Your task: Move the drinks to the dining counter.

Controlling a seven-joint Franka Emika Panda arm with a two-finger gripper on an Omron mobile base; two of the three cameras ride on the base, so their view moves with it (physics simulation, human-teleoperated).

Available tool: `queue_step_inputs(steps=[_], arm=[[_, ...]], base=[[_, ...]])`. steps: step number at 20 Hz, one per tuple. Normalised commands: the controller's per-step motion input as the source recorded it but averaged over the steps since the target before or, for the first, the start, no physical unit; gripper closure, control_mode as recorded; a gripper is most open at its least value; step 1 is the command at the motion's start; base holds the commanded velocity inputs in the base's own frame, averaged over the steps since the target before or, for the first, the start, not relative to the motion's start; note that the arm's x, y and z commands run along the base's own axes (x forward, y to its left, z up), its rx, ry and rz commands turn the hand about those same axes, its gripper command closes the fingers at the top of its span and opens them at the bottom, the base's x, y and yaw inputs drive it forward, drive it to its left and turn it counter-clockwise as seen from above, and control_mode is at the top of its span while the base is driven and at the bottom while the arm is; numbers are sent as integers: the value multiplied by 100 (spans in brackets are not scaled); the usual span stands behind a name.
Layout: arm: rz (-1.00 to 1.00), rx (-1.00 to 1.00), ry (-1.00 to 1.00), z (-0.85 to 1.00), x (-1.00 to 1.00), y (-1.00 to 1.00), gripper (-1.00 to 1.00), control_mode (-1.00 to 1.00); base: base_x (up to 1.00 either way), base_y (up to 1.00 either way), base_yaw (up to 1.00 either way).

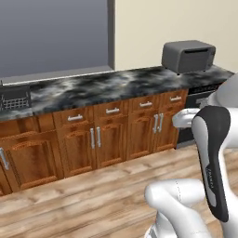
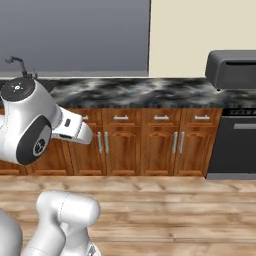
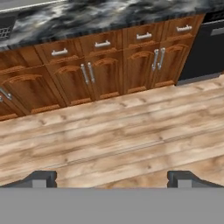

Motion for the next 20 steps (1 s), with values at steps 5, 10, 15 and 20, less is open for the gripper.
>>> queue_step_inputs(steps=[5,10,15,20], arm=[[0,0,0,0,0,0,-100,100],[0,0,0,0,0,0,-100,100],[0,0,0,0,0,0,-100,100],[0,0,0,0,0,0,-100,100]], base=[[100,67,3],[70,65,15],[-14,100,11],[-4,100,3]])
